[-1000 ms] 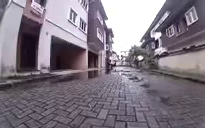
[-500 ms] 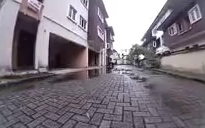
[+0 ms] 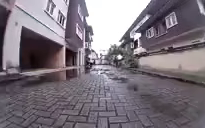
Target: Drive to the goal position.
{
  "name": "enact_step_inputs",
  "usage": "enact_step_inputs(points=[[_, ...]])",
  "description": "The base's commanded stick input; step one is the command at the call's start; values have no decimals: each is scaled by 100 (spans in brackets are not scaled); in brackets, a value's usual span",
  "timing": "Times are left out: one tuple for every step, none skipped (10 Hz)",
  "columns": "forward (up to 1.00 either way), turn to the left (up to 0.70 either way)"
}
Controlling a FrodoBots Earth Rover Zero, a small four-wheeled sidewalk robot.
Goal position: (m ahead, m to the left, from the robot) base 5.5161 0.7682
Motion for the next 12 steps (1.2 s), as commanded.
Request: enact_step_inputs(points=[[70, 0], [70, 0], [70, 0], [70, 0], [70, 0], [70, 0], [70, 0], [70, 0], [70, 0], [70, 0], [70, 0], [70, 0]])
